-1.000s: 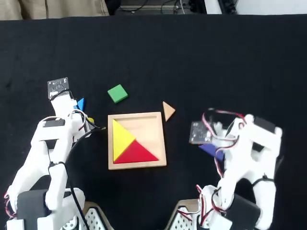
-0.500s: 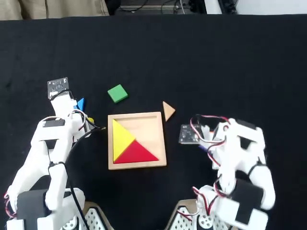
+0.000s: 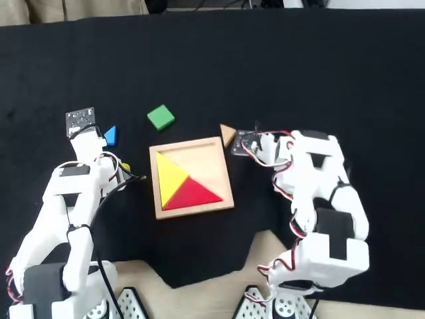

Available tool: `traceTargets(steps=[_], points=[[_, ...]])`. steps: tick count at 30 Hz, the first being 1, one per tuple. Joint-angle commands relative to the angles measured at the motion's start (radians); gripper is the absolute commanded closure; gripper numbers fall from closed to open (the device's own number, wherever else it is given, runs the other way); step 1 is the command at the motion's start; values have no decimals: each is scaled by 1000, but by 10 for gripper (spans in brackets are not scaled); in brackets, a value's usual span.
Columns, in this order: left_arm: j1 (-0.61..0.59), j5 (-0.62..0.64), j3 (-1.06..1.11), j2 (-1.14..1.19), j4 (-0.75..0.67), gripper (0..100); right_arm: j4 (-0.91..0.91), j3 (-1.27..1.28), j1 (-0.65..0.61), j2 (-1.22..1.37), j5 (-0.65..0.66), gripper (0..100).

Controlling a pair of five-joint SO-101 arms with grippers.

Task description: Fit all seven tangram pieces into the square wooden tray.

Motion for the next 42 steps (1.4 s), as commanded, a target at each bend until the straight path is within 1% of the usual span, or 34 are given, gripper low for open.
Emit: traceTargets(steps=[1,3,6,9,12,15,17,21,23,28,33,37,42], points=[[12,3,-50,0,-17,766,71,-77,-35,-53,-23,987],[12,3,-50,0,-17,766,101,-62,-6,-70,-8,987],[12,3,-50,0,-17,766,103,-13,34,-74,86,987],[12,6,-48,0,-17,766,75,24,66,-50,138,987],[8,8,-48,0,-17,766,8,45,98,-13,144,987],[5,8,-48,0,-17,766,8,47,121,8,147,987],[5,8,-48,0,-17,766,41,47,146,7,169,987],[5,9,-48,0,-17,766,189,47,218,7,333,987],[5,9,-50,0,-17,766,247,47,269,2,388,987],[5,9,-50,0,-17,766,269,107,381,1,503,987],[5,9,-50,0,-17,766,267,214,396,-5,526,987],[5,9,-48,0,-17,766,203,341,393,-116,528,987],[4,9,-47,-2,-17,766,97,584,417,-409,531,987]])
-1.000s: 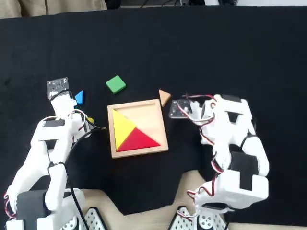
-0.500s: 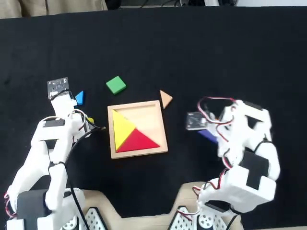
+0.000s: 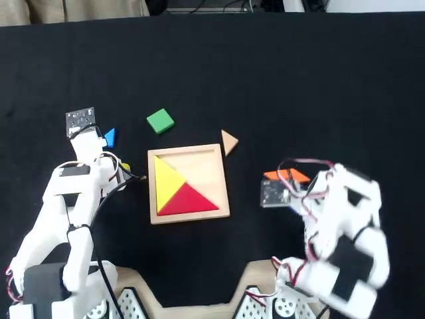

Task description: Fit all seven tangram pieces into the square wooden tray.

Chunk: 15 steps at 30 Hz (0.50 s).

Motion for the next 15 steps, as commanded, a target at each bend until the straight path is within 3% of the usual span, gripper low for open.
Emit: traceTargets(steps=[1,6,15], points=[[4,9,-47,-2,-17,766,-32,225,60,-211,18,987],[4,9,-44,-6,-15,766,51,380,64,-541,97,987],[2,9,-76,-11,-11,766,273,331,77,-883,63,987]])
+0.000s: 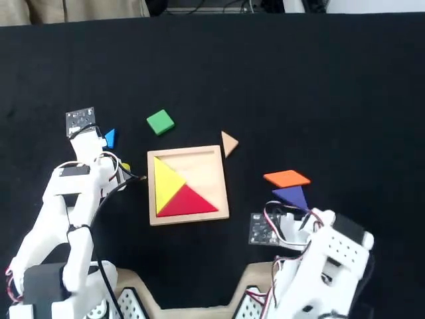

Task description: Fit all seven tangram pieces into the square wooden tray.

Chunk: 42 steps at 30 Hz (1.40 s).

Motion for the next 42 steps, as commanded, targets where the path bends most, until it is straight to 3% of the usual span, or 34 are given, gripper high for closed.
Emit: traceTargets(steps=[1,4,9,12,15,18,21,25,29,37,42], points=[[1,6,-93,-11,-9,766,124,-45,9,-84,-20,987],[-47,2,-148,-2,-9,766,175,-93,-2,-127,-51,987],[-94,0,-199,-5,-9,766,147,-160,-63,-179,-244,987],[-88,-31,-211,-9,-15,766,69,-206,-160,-214,-456,987],[-65,-106,-251,3,-17,766,-87,-263,-259,-259,-760,987],[-59,-143,-292,15,-17,766,-285,-305,-292,-269,-1048,987],[-82,-146,-351,74,-8,766,-434,-305,-293,-220,-1204,987],[-130,-157,-383,210,-9,766,-585,-302,-295,-59,-1286,987],[-147,-287,-390,319,-15,766,-701,-378,-292,196,-1300,987],[-140,-315,-364,304,-9,766,-701,-771,-292,763,-1424,987],[-139,-333,-315,259,-8,766,-707,-951,-290,1041,-1419,987]])
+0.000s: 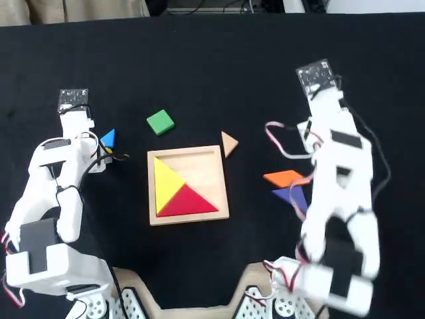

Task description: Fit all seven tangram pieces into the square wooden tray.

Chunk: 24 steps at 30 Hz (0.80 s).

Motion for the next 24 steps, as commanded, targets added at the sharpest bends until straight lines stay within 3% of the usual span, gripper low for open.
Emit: traceTargets(steps=[1,7,13,24], points=[[-4,-58,30,-80,-6,766,-20,-170,-12,170,-2,987],[-15,-264,16,-86,106,766,-20,-274,21,400,158,987],[-5,-396,24,-81,170,766,-15,-269,34,446,242,987],[-4,-413,15,-91,224,766,21,-159,81,470,559,987]])
